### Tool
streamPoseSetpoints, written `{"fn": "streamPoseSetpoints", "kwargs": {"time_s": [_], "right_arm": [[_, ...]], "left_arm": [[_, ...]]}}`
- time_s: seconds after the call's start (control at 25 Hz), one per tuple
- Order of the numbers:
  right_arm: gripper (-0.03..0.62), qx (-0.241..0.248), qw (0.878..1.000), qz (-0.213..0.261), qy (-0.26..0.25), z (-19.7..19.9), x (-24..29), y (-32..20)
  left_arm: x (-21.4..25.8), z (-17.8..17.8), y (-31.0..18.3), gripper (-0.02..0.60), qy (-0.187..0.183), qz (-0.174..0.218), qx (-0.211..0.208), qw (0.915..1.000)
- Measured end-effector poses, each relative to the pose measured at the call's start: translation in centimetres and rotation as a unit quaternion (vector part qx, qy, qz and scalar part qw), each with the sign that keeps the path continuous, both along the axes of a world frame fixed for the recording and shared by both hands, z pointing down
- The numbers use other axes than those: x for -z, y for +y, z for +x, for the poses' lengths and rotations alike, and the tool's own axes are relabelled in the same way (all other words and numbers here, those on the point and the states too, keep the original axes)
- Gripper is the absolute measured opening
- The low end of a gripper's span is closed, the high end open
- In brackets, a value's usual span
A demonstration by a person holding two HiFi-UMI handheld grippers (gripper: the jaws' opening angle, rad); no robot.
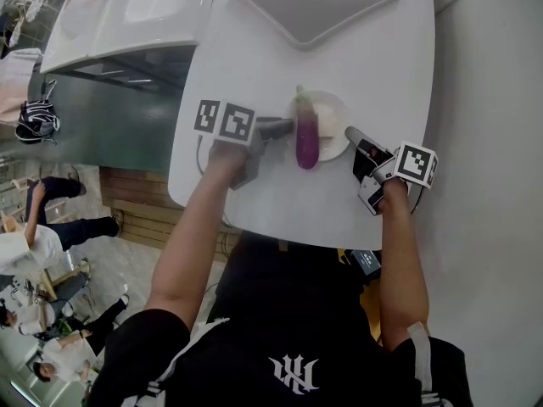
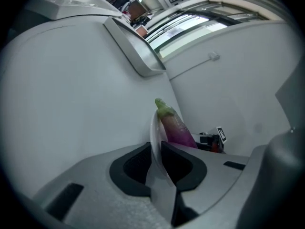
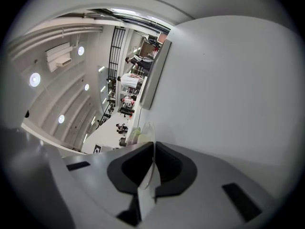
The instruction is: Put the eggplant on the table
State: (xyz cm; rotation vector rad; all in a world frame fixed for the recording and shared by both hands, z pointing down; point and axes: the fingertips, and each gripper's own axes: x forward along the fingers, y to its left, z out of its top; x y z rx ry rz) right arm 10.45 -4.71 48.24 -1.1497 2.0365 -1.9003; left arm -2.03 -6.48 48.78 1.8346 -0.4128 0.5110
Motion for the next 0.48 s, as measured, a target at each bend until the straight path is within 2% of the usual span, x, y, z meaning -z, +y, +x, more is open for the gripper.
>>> {"fn": "streamPoseSetpoints", "kwargs": {"time_s": [0.16, 0.48], "right_arm": [[0.014, 0.013, 1.0, 0.004, 0.024, -1.1, -0.8, -0.8], [0.014, 0.062, 0.99, 0.02, 0.128, -1.0, -1.4, -0.6]], "left_arm": [[-1.2, -0.8, -0.6, 0.052, -0.041, 0.013, -0.018, 0.9989], [-1.8, -0.8, -0.3, 0.058, -0.103, 0.041, -0.053, 0.9925]]}}
